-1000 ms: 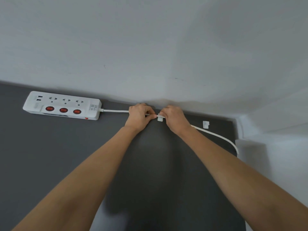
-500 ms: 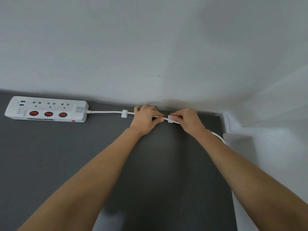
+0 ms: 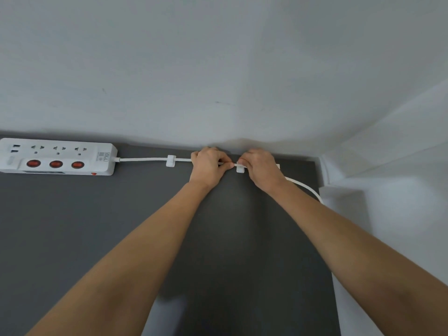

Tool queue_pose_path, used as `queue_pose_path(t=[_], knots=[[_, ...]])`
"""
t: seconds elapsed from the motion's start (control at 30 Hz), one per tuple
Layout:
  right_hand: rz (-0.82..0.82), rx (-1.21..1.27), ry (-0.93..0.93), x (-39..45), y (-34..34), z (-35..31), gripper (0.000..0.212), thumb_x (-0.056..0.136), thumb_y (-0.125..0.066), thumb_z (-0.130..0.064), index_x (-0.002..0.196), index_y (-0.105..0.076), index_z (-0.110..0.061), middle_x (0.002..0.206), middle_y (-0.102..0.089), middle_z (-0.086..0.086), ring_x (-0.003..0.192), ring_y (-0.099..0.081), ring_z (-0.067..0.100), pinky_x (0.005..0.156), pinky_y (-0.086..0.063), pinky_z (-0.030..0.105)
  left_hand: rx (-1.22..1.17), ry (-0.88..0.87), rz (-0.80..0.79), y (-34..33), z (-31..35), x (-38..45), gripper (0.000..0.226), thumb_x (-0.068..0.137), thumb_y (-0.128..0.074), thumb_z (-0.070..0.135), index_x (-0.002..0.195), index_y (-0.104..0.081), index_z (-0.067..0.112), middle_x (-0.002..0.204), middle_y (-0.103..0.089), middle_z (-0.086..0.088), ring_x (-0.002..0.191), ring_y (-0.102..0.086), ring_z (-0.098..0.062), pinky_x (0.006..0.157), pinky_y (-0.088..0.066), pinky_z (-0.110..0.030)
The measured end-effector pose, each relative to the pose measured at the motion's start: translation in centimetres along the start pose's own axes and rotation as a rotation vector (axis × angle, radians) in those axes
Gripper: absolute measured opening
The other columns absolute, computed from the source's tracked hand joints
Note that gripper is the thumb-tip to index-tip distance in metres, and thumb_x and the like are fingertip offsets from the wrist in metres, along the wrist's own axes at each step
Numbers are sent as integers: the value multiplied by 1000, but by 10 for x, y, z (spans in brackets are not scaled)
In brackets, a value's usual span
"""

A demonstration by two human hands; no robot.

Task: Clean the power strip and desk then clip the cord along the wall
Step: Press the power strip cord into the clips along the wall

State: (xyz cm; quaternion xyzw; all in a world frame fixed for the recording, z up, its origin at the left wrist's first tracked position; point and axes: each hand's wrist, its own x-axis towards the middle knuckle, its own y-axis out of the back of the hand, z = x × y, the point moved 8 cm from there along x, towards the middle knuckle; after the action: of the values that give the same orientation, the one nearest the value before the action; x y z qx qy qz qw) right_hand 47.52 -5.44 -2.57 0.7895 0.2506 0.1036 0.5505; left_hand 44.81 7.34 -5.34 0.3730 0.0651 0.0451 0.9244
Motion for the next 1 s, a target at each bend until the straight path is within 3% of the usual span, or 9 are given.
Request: queue_pose_path(t=[0.17,0.27,0.37,0.5,0.73,1.0], knots=[[-41,3,38,-10,-5,0,26,97,-48,-19,106,-67,-3,99,-64,17,100,-54,32,87,-39,33,26,13,-7,1,0,1,9,83,-68,31,83,-76,26,94,-71,7,102,-56,-19,84,-23,-32],[-4,-5,24,-23,6,16,33,96,-50,-22,124,-59,-6,117,-62,13,111,-52,31,96,-42,38,74,-39,0,-1,8,-2,18,83,-65,36,99,-73,33,108,-66,11,113,-50,-16,88,-22,-33],[161,50,-148,-36,35,62,23,92,-56,-11,111,-68,-4,109,-67,18,101,-60,35,92,-45,36,76,-177,-22,-15,36,-6,28,86,-61,35,113,-69,33,120,-63,10,119,-48,-16,96,-21,-35],[16,94,-109,-39,35,76,15,87,-63,-11,88,-73,-1,87,-71,21,85,-65,34,80,-47,39,56,-184,-160,-46,63,-2,23,91,-59,34,107,-74,27,113,-68,4,114,-54,-19,96,-27,-36],[8,60,-64,-32,29,81,19,91,-60,-15,98,-73,-3,95,-71,20,87,-64,33,82,-45,33,14,-103,-113,-62,67,2,18,84,-67,38,90,-77,25,98,-70,1,104,-55,-19,92,-31,-40],[7,-1,-22,-27,30,80,23,95,-52,-12,94,-72,-3,91,-70,21,83,-63,36,79,-48,42,61,-70,-51,-70,69,9,20,85,-64,41,87,-75,24,95,-72,3,100,-57,-20,90,-31,-38]])
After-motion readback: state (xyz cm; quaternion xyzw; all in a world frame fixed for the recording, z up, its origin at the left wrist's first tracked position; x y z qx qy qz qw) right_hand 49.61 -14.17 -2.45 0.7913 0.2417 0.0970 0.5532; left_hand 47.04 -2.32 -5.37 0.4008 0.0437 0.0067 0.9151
